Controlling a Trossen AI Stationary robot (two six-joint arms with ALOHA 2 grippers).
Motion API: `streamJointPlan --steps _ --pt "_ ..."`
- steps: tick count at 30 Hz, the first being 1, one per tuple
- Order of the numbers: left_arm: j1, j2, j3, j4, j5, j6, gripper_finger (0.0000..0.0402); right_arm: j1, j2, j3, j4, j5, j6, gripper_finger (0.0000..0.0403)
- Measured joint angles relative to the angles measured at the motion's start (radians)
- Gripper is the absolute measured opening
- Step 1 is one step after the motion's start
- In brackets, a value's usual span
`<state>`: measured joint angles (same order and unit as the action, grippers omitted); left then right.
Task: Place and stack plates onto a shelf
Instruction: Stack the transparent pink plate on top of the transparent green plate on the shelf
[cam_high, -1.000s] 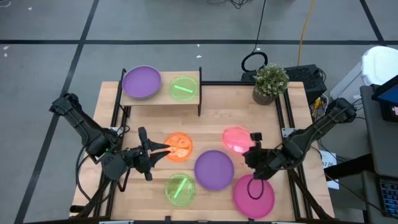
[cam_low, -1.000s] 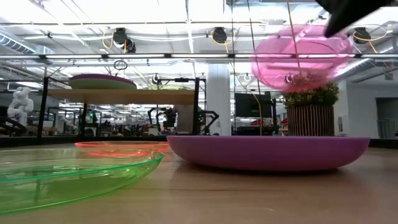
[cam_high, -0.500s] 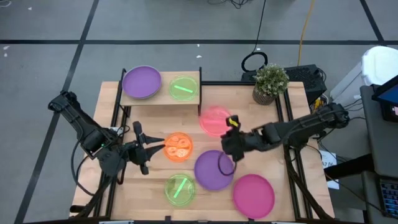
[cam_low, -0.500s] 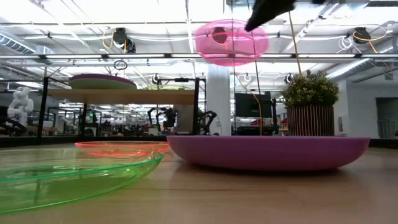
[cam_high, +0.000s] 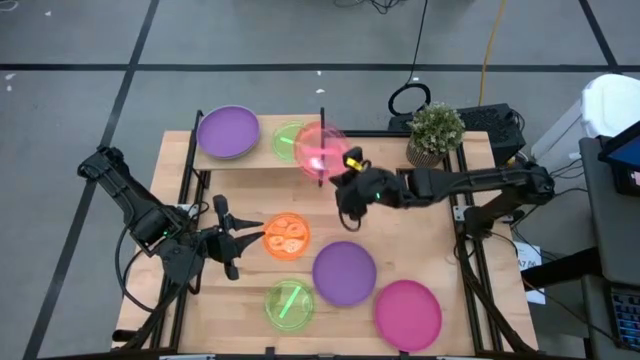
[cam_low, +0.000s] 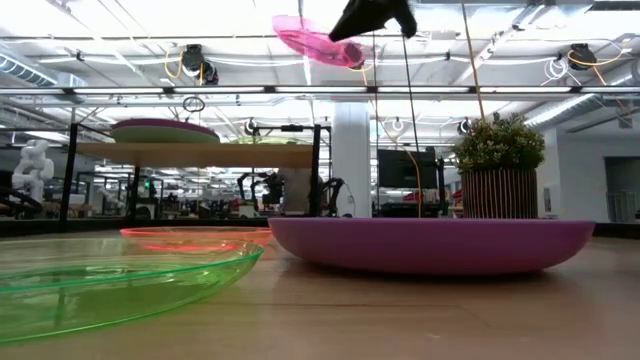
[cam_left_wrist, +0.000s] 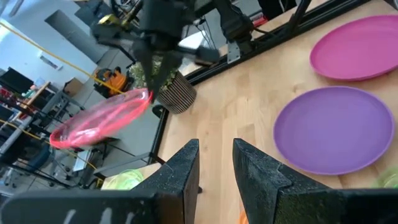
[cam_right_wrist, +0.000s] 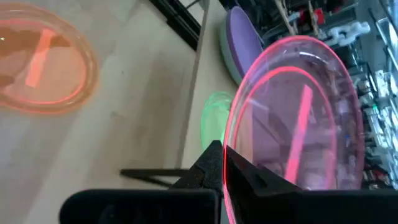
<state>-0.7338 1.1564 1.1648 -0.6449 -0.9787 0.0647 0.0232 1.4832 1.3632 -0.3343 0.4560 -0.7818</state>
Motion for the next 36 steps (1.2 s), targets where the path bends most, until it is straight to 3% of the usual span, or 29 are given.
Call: streamJointPlan --steps 8,18,29,36 --pt "0.000 0.000 0.000 -0.001 0.000 -0.010 0.0104 -0.144 0.047 -0.001 0.072 -0.167 -0.057 0.0000" --pt "0.031 0.000 0.000 -0.003 0.001 -0.011 0.0104 -0.257 0.134 0.011 0.151 -0.296 -0.086 0.0000" --pt "0.060 0.001 0.000 -0.018 0.018 -0.038 0.0104 -0.280 0.337 0.180 0.154 -0.304 -0.098 0.0000" --pt "0.060 0.001 0.000 -0.028 0.033 -0.043 0.0104 -0.295 0.403 0.212 0.151 -0.308 -0.096 0.0000"
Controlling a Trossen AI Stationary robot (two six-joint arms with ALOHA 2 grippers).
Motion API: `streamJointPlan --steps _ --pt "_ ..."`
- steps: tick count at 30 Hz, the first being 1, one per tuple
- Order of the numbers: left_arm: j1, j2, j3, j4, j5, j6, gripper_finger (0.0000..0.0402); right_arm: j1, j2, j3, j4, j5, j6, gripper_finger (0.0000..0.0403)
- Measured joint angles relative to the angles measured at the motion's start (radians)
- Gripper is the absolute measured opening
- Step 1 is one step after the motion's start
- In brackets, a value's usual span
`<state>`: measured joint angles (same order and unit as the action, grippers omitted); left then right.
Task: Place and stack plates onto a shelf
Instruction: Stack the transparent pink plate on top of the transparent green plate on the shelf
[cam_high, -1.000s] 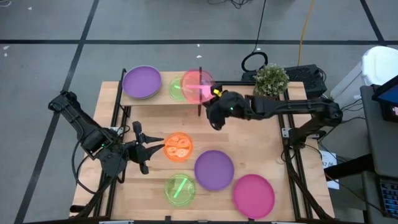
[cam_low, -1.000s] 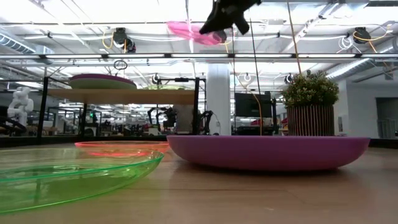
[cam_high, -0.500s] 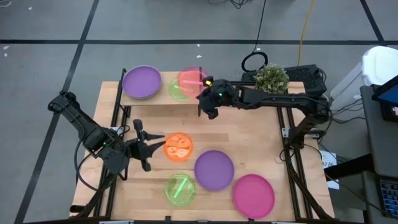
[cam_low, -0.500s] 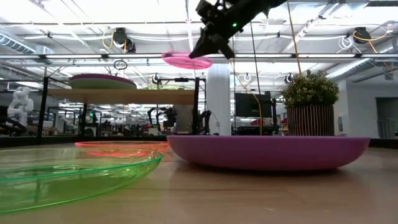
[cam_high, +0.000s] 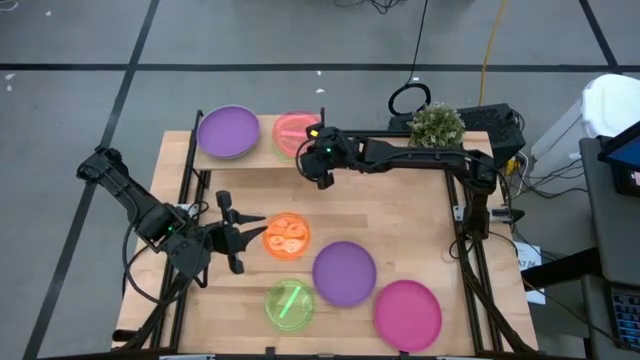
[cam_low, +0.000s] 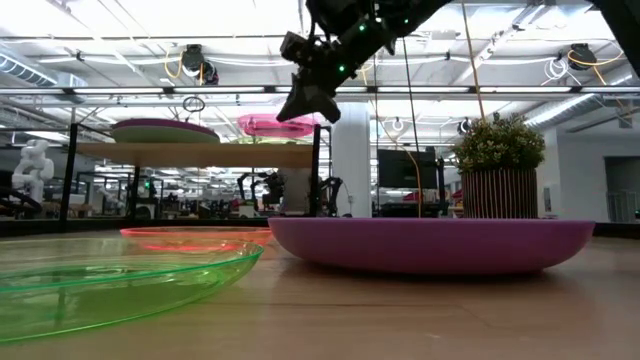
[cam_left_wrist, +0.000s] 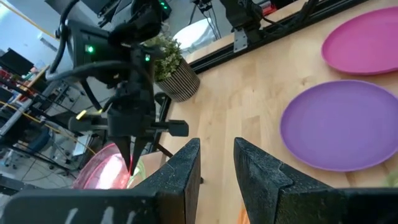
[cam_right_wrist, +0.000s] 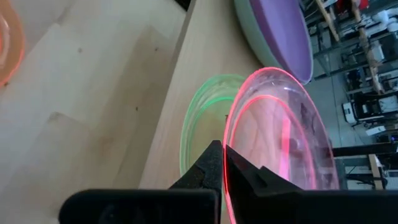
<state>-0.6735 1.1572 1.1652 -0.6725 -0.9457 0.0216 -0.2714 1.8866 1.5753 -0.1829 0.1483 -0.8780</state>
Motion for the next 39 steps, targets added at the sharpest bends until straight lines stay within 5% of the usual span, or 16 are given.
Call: streamJointPlan --steps 30,39 --pt "0.000 0.000 0.000 -0.006 0.005 -0.005 0.0104 -0.026 0.022 -0.015 0.048 -0.099 0.021 0.0001" --pt "0.000 0.000 0.000 -0.006 0.005 -0.007 0.0104 -0.026 0.022 -0.015 0.051 -0.100 0.056 0.0042"
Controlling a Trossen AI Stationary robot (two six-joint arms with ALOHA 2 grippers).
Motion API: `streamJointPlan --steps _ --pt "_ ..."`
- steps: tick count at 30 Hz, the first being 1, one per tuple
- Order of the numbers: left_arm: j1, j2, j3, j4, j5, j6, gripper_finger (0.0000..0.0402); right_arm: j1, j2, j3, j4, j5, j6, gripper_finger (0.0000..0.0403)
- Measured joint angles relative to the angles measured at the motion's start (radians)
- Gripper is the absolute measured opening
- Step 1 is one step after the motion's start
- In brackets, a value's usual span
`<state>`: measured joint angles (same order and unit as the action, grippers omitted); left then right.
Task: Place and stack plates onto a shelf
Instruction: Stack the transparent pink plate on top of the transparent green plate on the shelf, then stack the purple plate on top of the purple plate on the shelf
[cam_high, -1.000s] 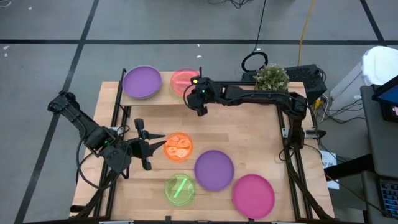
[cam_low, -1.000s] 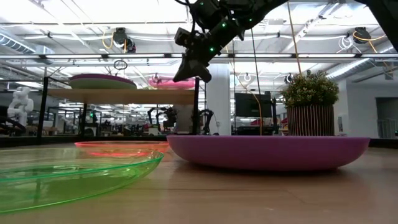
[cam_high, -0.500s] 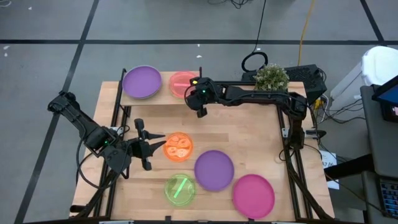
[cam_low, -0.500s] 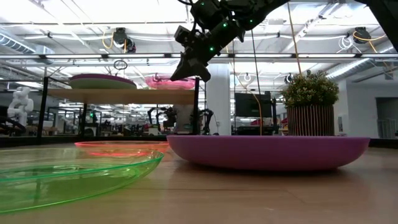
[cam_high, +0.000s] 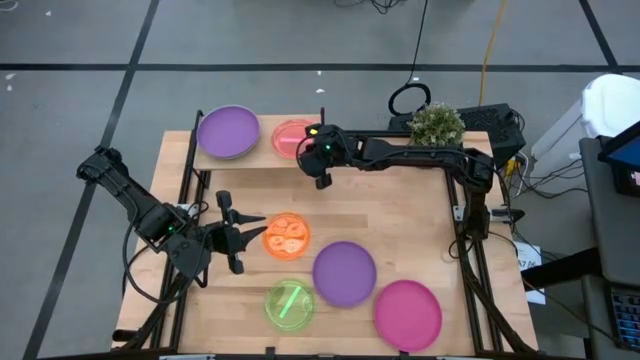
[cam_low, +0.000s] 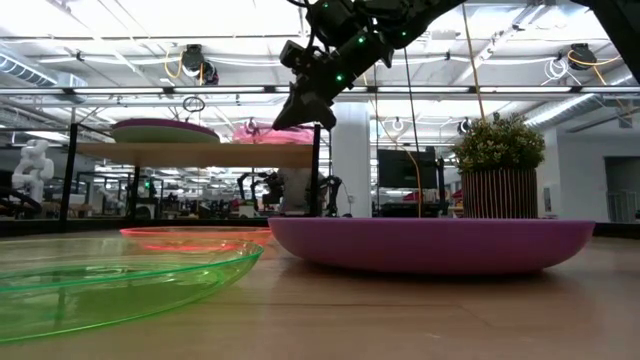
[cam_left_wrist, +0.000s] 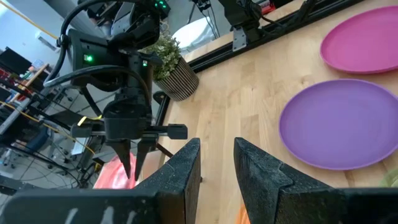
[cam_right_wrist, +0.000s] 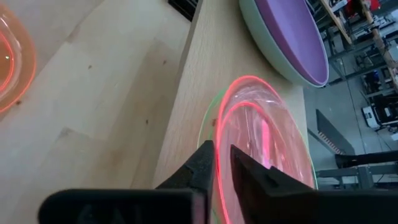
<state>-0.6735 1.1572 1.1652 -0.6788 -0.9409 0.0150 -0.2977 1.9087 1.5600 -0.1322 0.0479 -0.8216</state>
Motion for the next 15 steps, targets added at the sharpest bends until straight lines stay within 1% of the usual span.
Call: streamJointPlan --steps 9,15 --pt "0.000 0.000 0.000 0.000 0.000 -0.017 0.0104 0.021 -0.001 0.000 0.057 0.002 0.025 0.0098" --pt "0.000 0.000 0.000 0.000 0.015 -0.035 0.0104 0.054 -0.006 0.000 0.052 0.011 0.043 0.0120"
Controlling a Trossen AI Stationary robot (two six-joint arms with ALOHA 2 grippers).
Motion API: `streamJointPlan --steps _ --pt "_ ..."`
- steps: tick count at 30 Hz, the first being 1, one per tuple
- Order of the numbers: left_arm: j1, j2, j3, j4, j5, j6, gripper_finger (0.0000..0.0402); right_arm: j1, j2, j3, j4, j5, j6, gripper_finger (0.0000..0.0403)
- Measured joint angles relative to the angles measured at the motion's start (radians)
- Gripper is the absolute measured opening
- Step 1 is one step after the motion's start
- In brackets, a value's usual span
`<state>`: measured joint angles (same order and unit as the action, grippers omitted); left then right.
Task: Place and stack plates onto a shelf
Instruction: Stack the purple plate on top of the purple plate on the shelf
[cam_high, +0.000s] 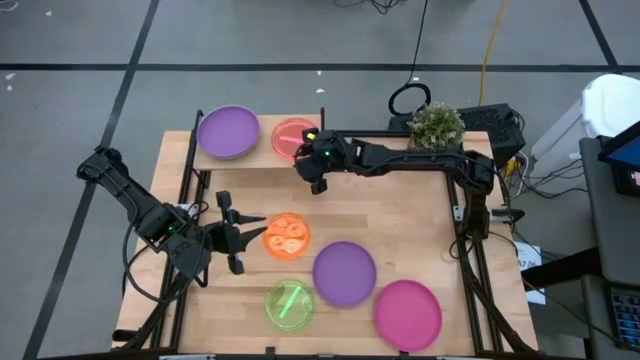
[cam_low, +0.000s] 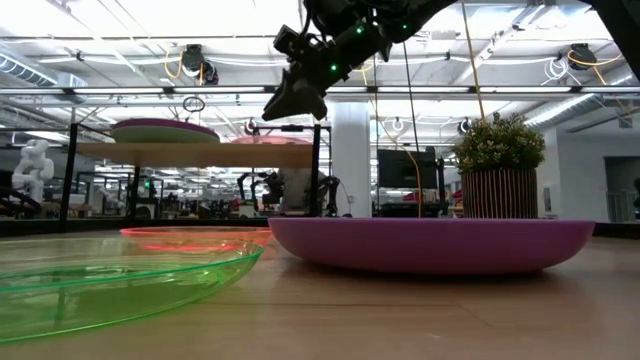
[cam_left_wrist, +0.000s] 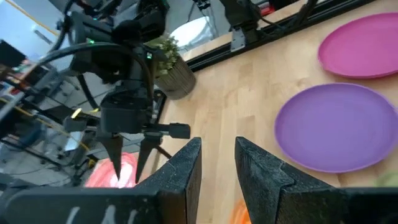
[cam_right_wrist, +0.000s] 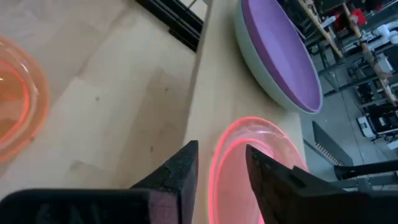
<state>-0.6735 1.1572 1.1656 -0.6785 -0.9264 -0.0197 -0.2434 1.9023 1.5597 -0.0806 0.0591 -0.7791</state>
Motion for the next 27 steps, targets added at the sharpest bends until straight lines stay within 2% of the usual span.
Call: streamJointPlan --steps 6,16,22,27 --pt "0.000 0.001 0.000 0.000 0.039 -0.040 0.0104 0.085 -0.078 -0.001 -0.099 0.118 0.092 0.0122" --pt "-0.003 0.031 0.000 0.004 0.077 -0.104 0.0104 0.285 -0.278 -0.019 -0.461 0.123 0.512 0.0119" --pt "0.001 0.086 0.000 0.027 0.090 -0.102 0.0104 0.444 -0.405 -0.157 -0.449 0.141 0.634 0.0118" --pt "0.001 0.136 0.000 0.107 0.131 -0.027 0.0104 0.576 -0.495 -0.294 -0.397 0.182 0.739 0.0118"
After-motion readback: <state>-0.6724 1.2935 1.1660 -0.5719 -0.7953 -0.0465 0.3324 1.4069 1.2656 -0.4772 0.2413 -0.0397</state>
